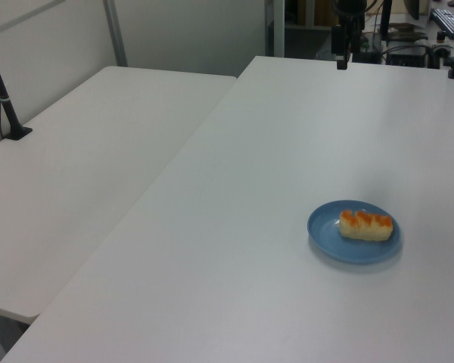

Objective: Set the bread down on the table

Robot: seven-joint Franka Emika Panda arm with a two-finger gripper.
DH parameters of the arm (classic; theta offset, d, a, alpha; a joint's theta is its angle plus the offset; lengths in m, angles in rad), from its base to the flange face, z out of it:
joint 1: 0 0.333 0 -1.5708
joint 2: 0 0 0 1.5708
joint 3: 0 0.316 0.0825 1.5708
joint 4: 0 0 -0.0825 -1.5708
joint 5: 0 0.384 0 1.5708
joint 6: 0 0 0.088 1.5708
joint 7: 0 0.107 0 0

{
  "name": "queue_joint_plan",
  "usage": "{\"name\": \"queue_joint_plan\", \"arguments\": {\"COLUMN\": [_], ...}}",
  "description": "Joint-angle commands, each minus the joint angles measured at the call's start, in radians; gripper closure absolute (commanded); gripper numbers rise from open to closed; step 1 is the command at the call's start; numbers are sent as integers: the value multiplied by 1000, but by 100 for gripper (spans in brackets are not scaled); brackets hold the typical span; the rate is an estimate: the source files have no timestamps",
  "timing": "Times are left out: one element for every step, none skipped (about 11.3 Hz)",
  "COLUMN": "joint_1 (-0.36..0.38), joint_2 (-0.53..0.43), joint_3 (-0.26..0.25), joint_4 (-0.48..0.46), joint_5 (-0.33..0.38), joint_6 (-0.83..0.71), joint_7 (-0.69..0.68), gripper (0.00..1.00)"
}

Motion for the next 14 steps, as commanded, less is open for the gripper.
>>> {"name": "queue_joint_plan", "arguments": {"joint_1": [-9, -11, -12, -12, -12, -12, -14, -12, -12, -11, -11, -11, -11, -11], "joint_2": [-9, -9, -9, -9, -9, -9, -9, -11, -11, -11, -11, -11, -11, -11], "joint_3": [-18, -20, -20, -21, -21, -21, -21, -29, -32, -32, -32, -30, -27, -27], "joint_4": [7, 7, 7, 7, 7, 7, 9, 9, 9, 8, 9, 8, 7, 7], "joint_5": [9, 10, 8, 7, 5, 5, 5, 5, 8, 7, 5, 0, -1, 5], "joint_6": [-16, -16, -16, -16, -16, -16, -16, -16, -16, -16, -16, -16, -16, -16], "joint_7": [-31, -36, -36, -36, -36, -36, -36, -36, -36, -36, -36, -38, -36, -36], "gripper": [0, 0, 0, 0, 0, 0, 0, 0, 0, 0, 0, 0, 0, 0]}}
